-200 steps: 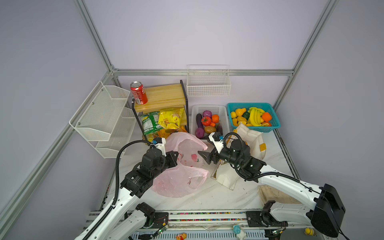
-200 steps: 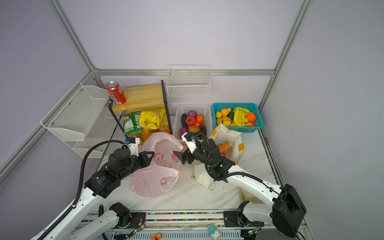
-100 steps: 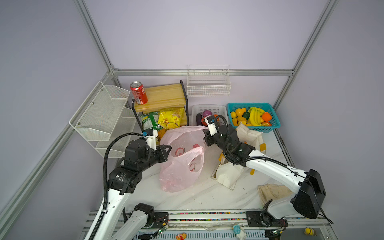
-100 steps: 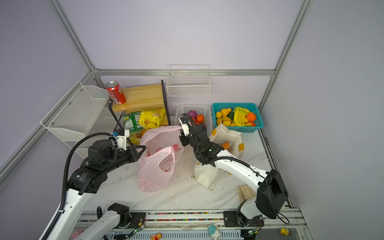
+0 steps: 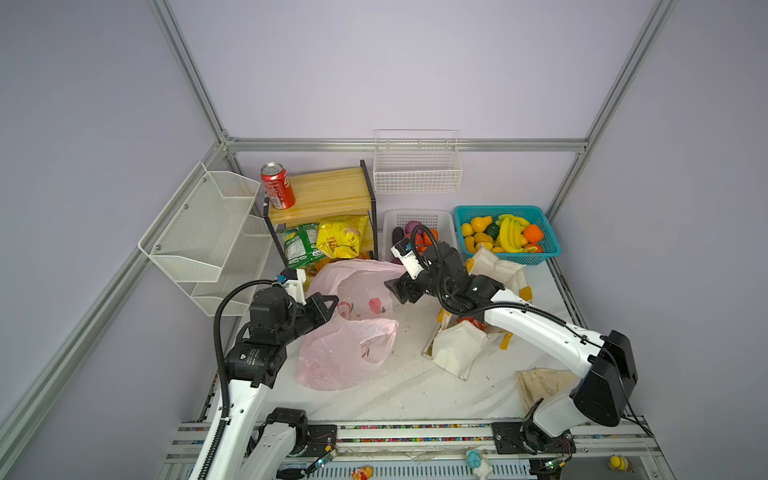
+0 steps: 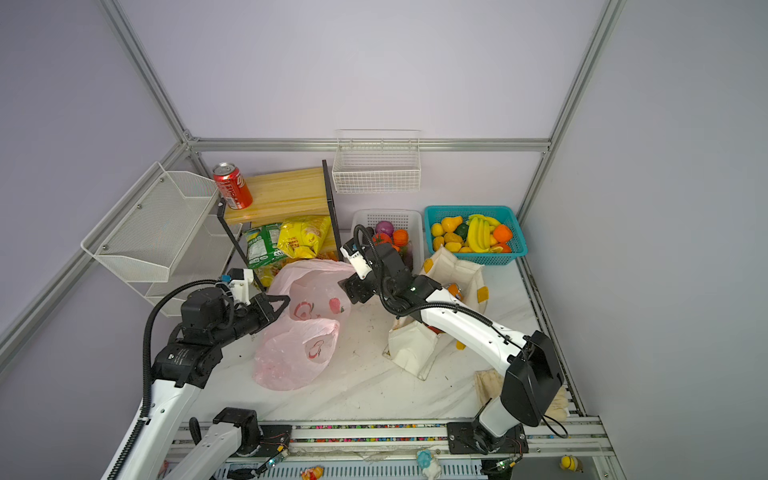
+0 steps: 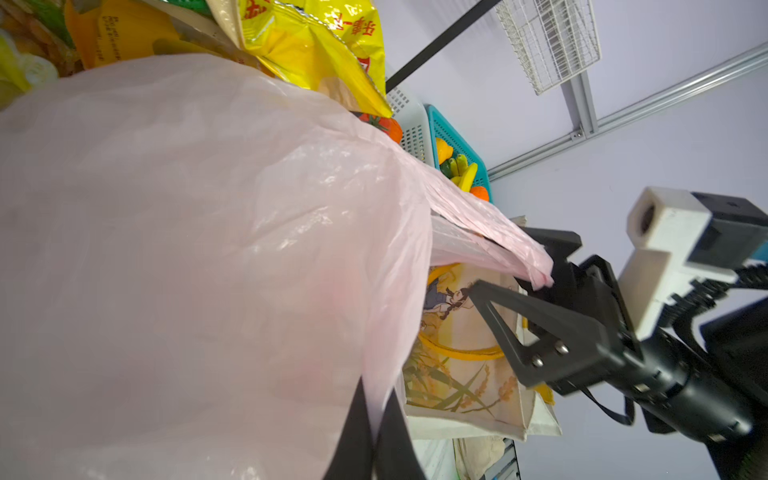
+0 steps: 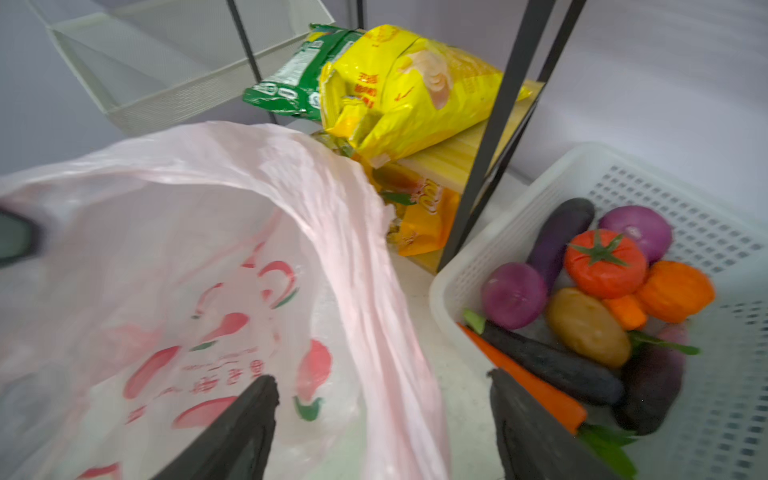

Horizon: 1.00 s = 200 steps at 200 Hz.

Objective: Place the mixed food into the grocery bags and tie them

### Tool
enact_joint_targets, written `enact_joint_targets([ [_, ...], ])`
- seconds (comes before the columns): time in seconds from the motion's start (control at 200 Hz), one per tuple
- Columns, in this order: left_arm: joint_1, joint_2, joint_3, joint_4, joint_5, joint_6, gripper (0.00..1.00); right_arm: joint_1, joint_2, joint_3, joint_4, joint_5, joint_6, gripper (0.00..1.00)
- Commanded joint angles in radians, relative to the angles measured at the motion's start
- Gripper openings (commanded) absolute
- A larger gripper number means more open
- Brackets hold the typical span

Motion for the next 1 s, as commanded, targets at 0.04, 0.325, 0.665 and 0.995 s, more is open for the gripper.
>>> enact_joint_targets([
  [0.04, 0.007, -0.002, -0.025, 0.076, -0.048, -0.017, 0.0, -0.132, -0.093, 0.024, -0.069, -0.167, 0.039, 0.9],
  [0.325, 0.009, 0.006, -0.01, 0.018, -0.101, 0.054, 0.0, -0.239, 0.186, 0.292, -0.138, 0.095, 0.125, 0.87],
  [0.665, 0.01, -0.017, -0.036, 0.003, -0.185, 0.131, 0.0, -0.191, 0.653, 0.765, -0.438, 0.267, 0.058, 0.82],
  [0.995, 0.009, -0.023, -0.047, 0.019, -0.194, 0.14, 0.0, -0.189, 0.868, 0.956, -0.495, 0.186, 0.064, 0.81],
])
